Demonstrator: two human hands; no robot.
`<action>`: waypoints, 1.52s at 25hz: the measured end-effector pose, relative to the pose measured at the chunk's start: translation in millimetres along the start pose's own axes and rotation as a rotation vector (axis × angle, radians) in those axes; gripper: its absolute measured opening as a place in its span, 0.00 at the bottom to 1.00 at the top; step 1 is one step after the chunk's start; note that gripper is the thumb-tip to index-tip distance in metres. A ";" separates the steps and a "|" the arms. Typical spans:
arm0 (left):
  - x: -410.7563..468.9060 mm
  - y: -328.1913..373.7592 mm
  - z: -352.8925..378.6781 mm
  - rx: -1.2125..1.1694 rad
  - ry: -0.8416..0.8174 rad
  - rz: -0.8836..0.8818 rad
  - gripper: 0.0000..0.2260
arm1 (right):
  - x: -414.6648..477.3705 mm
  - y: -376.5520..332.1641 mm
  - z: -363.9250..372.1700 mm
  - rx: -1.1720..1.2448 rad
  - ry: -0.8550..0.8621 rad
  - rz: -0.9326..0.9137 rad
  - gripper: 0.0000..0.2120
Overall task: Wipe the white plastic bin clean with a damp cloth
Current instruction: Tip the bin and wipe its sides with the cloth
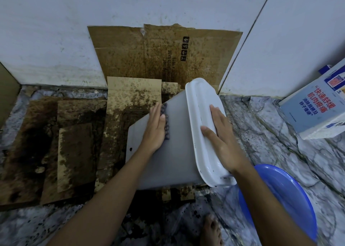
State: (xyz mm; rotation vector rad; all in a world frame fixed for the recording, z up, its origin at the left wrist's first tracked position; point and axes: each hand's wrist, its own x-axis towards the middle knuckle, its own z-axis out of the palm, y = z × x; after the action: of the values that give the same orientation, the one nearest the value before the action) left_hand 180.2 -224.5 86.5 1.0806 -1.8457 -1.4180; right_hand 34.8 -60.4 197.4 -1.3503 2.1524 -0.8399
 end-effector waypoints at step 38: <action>-4.4 -26.9 -15.3 -0.016 0.040 -0.098 0.23 | 1.5 -4.9 3.4 -0.031 0.009 -0.015 0.36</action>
State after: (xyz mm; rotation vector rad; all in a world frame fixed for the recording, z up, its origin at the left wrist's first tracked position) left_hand 201.9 -231.4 65.1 1.1972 -1.7722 -1.4523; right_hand 39.5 -64.2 198.4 -1.3815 2.1734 -0.8236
